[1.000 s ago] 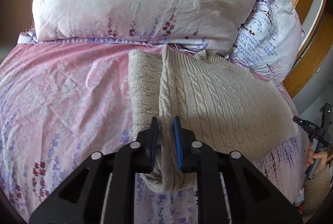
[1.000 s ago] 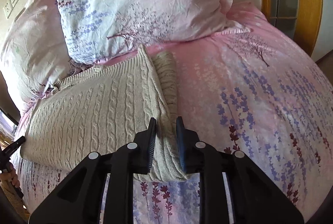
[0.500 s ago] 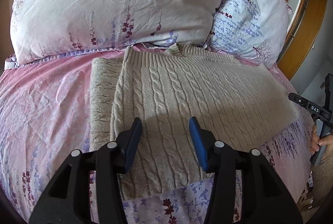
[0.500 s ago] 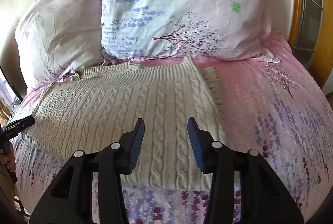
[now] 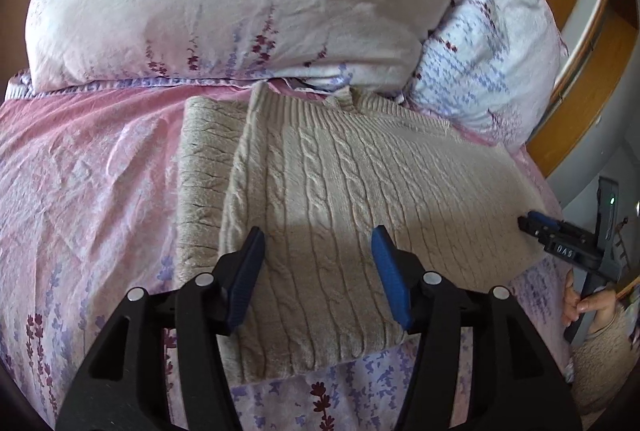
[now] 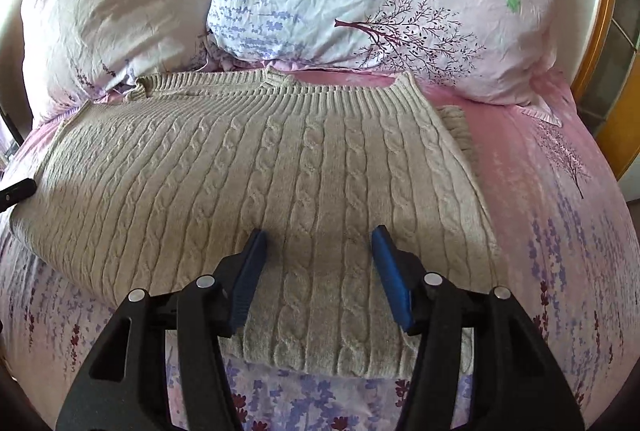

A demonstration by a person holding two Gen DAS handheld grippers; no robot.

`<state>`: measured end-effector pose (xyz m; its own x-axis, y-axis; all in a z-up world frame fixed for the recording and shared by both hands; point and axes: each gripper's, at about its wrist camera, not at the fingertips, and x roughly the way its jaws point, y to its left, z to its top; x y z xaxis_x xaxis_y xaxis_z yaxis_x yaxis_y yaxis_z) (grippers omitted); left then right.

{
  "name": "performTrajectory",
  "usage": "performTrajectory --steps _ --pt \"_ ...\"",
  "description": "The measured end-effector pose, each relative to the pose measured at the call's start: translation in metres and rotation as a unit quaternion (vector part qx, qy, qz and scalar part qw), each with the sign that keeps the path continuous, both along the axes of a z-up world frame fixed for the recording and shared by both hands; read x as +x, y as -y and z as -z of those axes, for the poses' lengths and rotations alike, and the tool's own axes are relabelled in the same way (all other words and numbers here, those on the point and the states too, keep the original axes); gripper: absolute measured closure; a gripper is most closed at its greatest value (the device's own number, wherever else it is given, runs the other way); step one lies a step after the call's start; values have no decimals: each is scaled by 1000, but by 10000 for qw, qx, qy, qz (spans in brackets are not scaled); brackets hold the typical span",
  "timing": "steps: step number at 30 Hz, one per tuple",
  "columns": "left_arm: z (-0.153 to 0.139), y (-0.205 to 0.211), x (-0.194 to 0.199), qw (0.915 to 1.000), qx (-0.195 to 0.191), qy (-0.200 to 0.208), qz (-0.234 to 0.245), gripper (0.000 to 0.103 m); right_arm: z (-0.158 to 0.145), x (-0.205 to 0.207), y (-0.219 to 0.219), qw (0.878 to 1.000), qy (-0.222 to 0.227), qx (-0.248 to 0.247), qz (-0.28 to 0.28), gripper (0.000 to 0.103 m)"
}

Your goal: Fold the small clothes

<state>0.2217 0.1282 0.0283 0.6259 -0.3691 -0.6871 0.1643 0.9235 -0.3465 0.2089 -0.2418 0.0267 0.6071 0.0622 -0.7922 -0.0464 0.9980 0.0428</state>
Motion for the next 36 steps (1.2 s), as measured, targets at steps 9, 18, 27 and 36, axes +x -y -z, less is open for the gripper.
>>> performTrajectory --steps 9,18,27,36 --pt "7 -70 24 9892 -1017 -536 -911 42 -15 17 -24 9996 197 184 10 37" --pt "20 -65 40 9845 -1352 -826 -758 40 -7 35 -47 10000 90 -26 -11 36" --pt "22 -57 46 9854 -1335 -808 -681 36 -2 38 -55 9993 43 -358 -19 30" --pt "32 -66 56 9661 -2234 -1072 -727 41 -1 40 -53 9995 42 -303 -48 28"
